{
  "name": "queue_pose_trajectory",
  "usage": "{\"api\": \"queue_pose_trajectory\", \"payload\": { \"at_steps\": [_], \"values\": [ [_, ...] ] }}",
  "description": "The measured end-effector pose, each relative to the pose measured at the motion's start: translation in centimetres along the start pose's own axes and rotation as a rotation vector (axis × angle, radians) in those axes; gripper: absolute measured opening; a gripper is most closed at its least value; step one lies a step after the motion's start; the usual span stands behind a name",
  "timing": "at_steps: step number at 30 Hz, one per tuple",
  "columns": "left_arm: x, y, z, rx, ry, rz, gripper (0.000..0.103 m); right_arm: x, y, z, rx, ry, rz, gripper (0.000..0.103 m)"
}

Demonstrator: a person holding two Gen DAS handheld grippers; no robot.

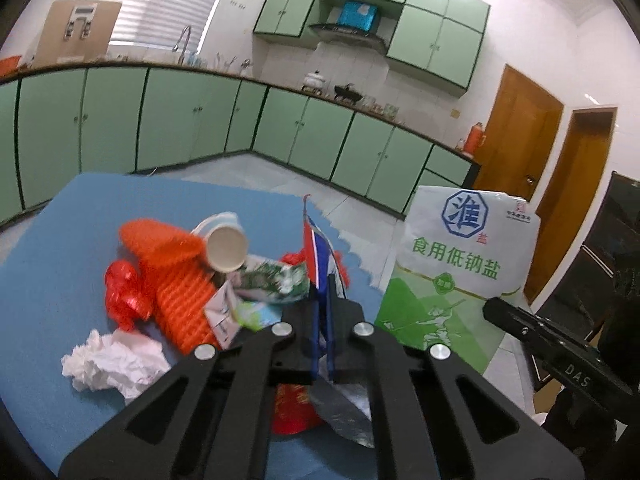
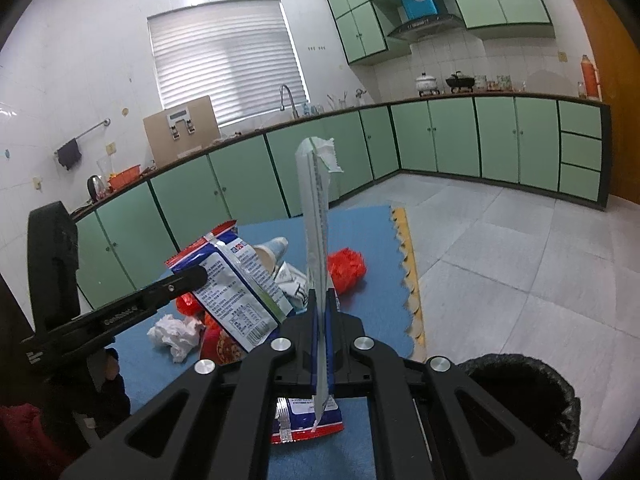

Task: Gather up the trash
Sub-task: 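Carry both items over the black bin and open both grippers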

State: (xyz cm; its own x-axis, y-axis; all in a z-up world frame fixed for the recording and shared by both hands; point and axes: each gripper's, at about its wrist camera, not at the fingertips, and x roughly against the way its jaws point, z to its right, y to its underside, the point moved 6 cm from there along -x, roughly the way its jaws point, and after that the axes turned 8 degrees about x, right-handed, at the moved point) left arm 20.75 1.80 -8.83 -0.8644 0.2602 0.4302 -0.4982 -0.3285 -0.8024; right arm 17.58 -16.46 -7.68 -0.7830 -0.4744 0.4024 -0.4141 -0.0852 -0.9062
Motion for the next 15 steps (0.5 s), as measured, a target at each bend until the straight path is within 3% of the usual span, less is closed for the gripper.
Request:
{"api": "queue_pose_trajectory", "payload": {
  "at_steps": [9, 15],
  "values": [
    [0.3, -0.4, 5.5, -0.060, 0.101, 0.030, 0.001, 3.8, -1.0, 2.9, -0.031, 0.072, 0.063, 0.003],
    [-1.7, 1.5, 9.9, -0.111, 0.173, -0.012, 0.001, 6.4, 0.5, 6.7, -0.070, 0.175, 0.062, 0.003]
  ]
}}
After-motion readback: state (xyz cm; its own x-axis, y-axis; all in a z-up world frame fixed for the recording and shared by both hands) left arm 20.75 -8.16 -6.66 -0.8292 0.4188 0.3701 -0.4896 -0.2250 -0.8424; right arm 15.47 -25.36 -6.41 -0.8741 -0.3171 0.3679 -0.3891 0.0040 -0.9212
